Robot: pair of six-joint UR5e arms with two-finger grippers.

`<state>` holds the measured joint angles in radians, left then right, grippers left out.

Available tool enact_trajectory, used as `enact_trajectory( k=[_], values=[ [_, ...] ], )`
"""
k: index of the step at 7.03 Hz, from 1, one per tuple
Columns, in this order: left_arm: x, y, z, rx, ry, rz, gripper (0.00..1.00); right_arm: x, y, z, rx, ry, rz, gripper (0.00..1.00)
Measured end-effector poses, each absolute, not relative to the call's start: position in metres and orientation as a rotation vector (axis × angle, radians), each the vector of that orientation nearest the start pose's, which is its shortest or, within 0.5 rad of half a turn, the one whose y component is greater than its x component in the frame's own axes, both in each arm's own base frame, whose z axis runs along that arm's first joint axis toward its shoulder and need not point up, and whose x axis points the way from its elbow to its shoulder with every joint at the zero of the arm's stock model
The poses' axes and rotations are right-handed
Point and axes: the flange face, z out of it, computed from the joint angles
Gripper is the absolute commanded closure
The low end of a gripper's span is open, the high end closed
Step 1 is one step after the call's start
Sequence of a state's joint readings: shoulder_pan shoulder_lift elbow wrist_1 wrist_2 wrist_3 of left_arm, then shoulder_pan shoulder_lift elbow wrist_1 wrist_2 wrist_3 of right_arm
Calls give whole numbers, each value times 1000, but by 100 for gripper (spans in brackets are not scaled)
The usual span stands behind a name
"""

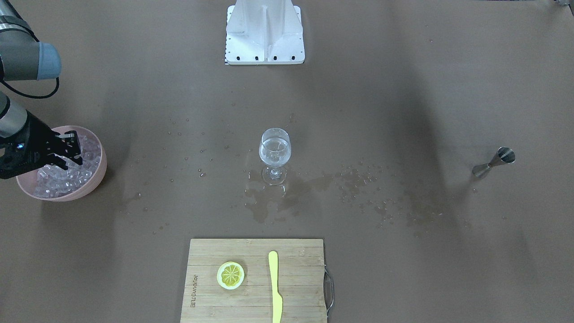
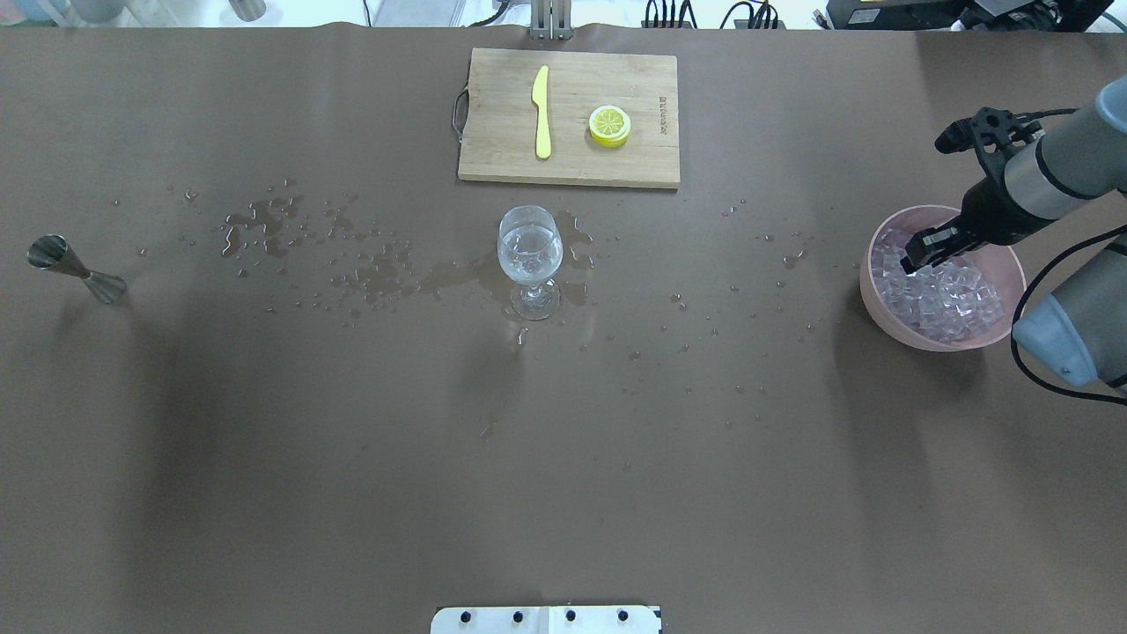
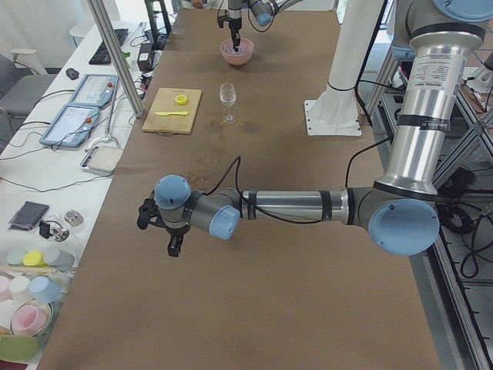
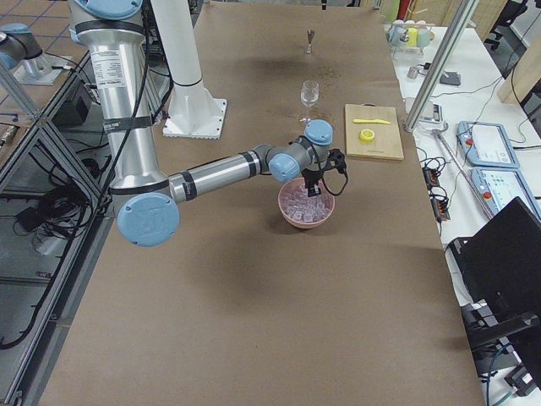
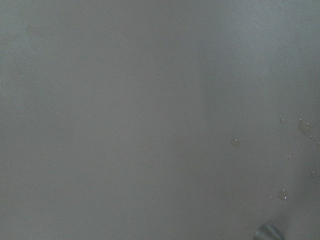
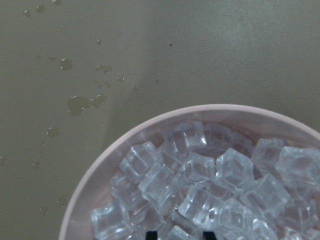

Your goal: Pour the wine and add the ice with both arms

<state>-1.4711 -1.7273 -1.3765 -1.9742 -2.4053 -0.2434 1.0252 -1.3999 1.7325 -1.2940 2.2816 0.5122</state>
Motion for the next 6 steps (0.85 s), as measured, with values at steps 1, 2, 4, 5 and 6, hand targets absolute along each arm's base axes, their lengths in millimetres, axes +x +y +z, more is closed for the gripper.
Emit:
enact_trajectory(
  k=[1, 2, 4, 5, 6],
  values=[
    [-2, -578, 623, 199, 871, 19, 2, -236, -529, 422, 145, -930, -195, 100],
    [-2, -578, 623, 199, 871, 19, 2, -244, -534, 382, 128, -968, -129, 100],
    [-2, -579, 623, 200, 871, 19, 2, -288, -532, 292, 76, -1054, 12, 100],
    [-2, -579, 623, 199, 871, 19, 2, -322, -523, 252, 59, -1079, 67, 100],
    [-2, -578, 623, 199, 871, 19, 2, -360, -509, 216, 56, -1095, 116, 100]
  ],
)
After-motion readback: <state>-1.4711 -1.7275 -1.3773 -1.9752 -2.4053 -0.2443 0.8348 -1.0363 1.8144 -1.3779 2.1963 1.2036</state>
